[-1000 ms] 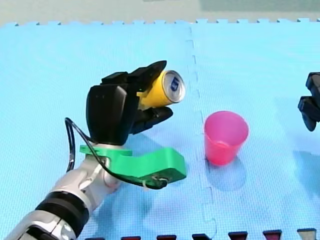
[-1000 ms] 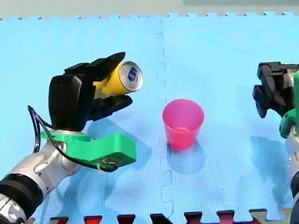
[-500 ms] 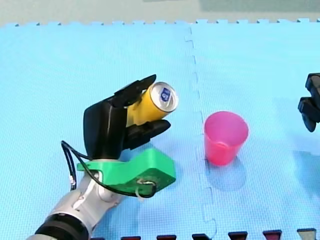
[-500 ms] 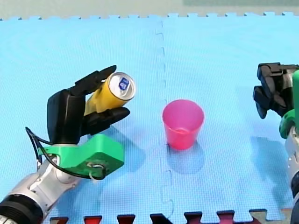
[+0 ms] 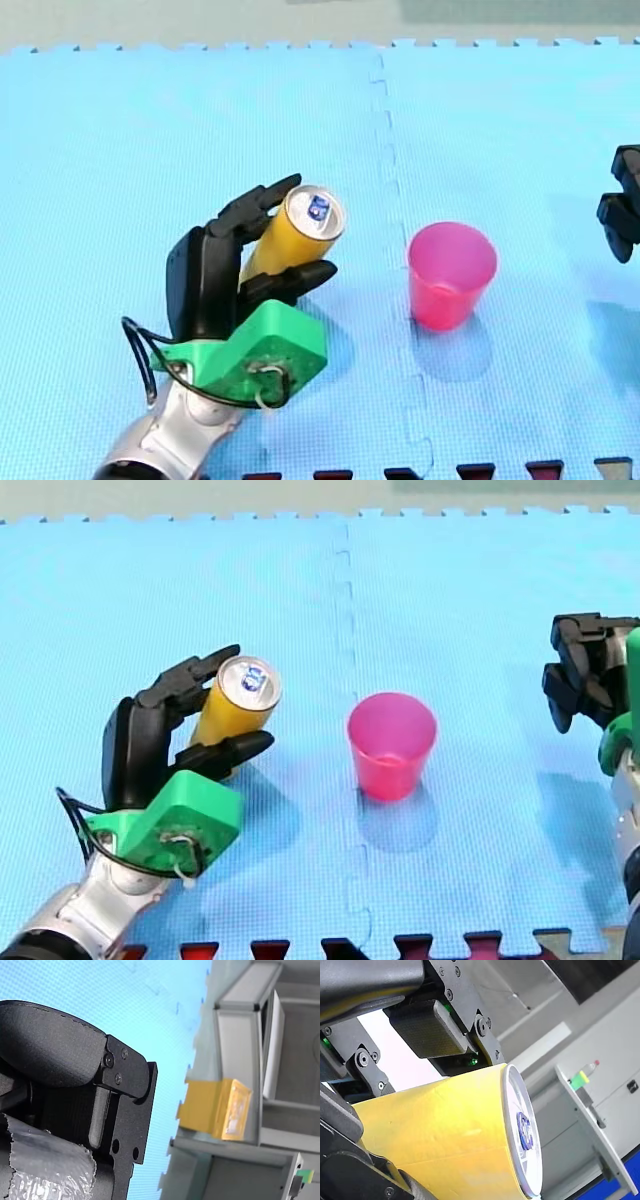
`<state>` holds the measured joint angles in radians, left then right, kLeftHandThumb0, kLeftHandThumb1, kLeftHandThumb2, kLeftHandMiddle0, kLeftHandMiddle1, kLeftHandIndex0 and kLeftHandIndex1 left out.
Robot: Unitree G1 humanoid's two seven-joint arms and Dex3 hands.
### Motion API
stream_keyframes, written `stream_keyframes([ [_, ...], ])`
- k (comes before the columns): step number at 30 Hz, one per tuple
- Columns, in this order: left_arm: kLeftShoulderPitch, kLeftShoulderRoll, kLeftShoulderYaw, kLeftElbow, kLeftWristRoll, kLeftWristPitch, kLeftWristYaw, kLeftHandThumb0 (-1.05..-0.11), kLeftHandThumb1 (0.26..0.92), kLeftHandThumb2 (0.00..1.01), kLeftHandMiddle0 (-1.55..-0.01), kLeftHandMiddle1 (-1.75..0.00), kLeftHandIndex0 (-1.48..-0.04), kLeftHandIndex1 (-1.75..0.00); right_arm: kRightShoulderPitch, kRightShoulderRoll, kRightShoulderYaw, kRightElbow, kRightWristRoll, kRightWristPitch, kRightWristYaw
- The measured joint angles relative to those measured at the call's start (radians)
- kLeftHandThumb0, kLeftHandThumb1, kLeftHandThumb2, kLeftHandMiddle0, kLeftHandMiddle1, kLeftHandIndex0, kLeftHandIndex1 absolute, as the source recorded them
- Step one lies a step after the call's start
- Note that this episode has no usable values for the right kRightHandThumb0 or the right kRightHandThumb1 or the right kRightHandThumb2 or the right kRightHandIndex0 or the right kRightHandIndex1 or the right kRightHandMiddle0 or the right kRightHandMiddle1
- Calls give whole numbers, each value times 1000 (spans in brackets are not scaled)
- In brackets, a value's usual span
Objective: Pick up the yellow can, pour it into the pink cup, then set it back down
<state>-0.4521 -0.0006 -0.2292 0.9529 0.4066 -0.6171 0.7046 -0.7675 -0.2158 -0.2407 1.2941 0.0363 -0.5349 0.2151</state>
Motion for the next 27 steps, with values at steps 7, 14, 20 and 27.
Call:
stream_keyframes([
  [7,4,-9,26,12,-13,-25,-23,-372,795,2,-1264,-48,-1181,0,-1,0,3,-1,-1,0,-1],
  [14,13,-24,52,30,-52,-81,-70,-363,801,3,-1254,-29,-1168,0,-2,-2,4,-3,-1,0,-1],
  [20,28,-60,105,33,-161,-135,-186,-357,806,3,-1252,-20,-1160,0,-2,-5,6,-3,-2,0,-1],
  [27,34,-108,177,63,-275,-190,-309,-350,809,2,-1261,-18,-1156,0,-2,-9,4,-3,0,3,3],
])
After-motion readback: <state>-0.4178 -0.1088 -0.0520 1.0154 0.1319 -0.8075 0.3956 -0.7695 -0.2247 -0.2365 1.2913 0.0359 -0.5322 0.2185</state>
